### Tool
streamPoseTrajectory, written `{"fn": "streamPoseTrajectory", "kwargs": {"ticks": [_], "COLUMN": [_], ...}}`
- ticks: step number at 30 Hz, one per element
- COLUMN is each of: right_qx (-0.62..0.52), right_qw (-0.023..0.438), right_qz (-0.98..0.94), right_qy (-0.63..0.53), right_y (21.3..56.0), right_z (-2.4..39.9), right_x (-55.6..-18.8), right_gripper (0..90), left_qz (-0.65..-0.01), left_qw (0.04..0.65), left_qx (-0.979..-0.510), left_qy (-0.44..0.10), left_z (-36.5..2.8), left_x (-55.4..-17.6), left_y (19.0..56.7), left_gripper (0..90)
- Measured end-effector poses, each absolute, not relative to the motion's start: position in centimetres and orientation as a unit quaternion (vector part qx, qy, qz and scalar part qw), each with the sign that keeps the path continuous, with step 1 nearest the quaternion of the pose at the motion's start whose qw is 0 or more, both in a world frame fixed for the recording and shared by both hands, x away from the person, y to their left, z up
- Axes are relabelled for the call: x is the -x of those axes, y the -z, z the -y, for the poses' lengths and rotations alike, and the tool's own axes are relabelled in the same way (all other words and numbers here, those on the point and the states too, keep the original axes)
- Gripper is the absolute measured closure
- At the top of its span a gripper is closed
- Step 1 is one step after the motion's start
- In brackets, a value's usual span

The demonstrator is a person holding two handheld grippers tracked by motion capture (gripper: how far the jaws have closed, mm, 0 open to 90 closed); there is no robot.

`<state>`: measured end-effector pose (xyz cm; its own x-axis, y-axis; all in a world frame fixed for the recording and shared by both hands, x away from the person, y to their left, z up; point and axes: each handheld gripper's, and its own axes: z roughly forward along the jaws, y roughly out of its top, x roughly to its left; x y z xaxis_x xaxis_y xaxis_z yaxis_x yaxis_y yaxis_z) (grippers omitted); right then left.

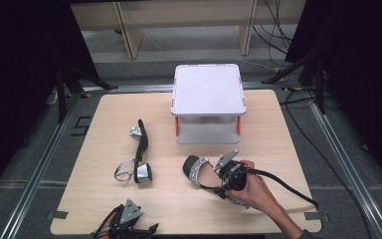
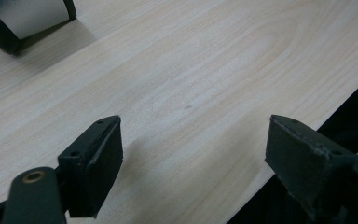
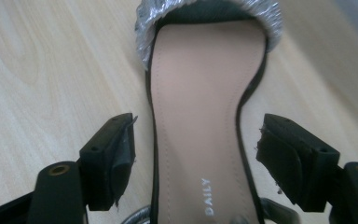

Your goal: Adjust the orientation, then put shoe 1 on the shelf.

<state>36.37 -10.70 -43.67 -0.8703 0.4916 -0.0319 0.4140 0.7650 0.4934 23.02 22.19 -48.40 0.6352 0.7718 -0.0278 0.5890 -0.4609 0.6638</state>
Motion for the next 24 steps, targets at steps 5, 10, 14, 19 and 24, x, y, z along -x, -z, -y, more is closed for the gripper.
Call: {"fn": "streamPoseTrajectory", "kwargs": {"ticks": [5,10,14,19,24], "right_qx": [-0.236,-0.221,-0.224,-0.220,-0.216], "right_qw": [0.065,0.055,0.048,0.041,0.040], "right_qz": [-0.947,-0.955,-0.956,-0.959,-0.961], "right_qy": [-0.208,-0.188,-0.185,-0.174,-0.168], "right_y": [44.8,45.2,45.2,45.4,45.3], "right_z": [10.2,10.0,10.0,9.9,9.8], "right_x": [-37.1,-37.3,-37.6,-37.9,-38.0], "right_gripper": [28.1,30.5,32.2,33.1,39.0], "left_qz": [-0.405,-0.412,-0.404,-0.410,-0.408], "left_qw": [0.326,0.329,0.323,0.320,0.319], "left_qx": [-0.843,-0.838,-0.844,-0.842,-0.844], "left_qy": [-0.138,-0.140,-0.140,-0.141,-0.141], "left_z": [-22.2,-22.1,-22.2,-22.3,-22.2], "left_x": [-22.9,-22.9,-22.8,-22.9,-22.8], "left_y": [48.3,48.5,48.4,48.5,48.6], "left_gripper": [18.4,18.4,18.4,18.4,18.4]}}
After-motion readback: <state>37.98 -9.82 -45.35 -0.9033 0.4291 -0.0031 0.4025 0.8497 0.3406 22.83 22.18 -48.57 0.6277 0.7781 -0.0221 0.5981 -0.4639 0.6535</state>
